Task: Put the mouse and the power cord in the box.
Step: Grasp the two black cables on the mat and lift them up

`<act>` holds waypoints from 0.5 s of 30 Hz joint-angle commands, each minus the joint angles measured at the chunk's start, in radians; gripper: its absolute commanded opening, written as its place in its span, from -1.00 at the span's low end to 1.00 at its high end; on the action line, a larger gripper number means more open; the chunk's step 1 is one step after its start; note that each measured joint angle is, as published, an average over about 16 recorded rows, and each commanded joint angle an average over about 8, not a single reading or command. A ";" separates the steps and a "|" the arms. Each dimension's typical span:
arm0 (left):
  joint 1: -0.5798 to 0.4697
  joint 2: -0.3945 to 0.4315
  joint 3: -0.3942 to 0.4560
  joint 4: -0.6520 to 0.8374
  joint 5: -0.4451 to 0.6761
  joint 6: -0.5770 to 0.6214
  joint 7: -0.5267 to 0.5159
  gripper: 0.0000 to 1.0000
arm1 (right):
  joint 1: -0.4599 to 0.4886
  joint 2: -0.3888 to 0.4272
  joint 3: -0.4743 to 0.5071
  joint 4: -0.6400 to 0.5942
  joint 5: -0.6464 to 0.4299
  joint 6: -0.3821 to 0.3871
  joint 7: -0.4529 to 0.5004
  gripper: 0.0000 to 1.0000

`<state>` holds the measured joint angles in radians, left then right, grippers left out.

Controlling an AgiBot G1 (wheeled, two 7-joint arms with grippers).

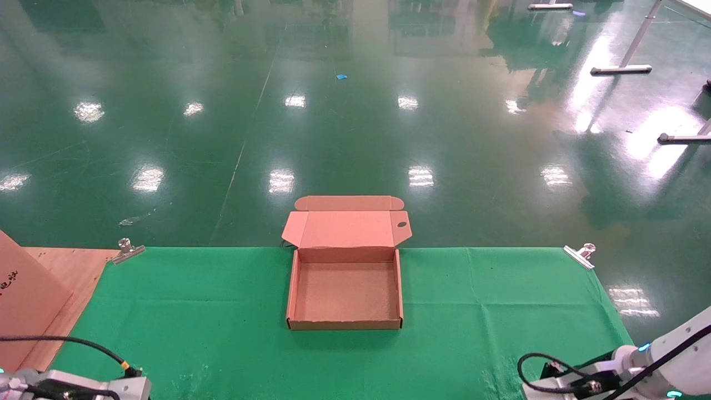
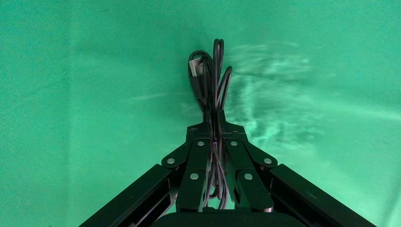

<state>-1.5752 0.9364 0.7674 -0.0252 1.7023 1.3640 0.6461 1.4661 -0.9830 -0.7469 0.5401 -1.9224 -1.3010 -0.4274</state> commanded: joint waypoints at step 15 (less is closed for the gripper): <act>-0.213 -0.016 -0.003 -0.105 -0.003 0.151 -0.032 -1.00 | 0.152 0.081 0.084 0.250 0.126 -0.163 0.120 -1.00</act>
<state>-1.7845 0.9301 0.7618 -0.1368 1.6944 1.5104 0.6051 1.6170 -0.9146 -0.6663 0.7908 -1.8021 -1.4539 -0.2994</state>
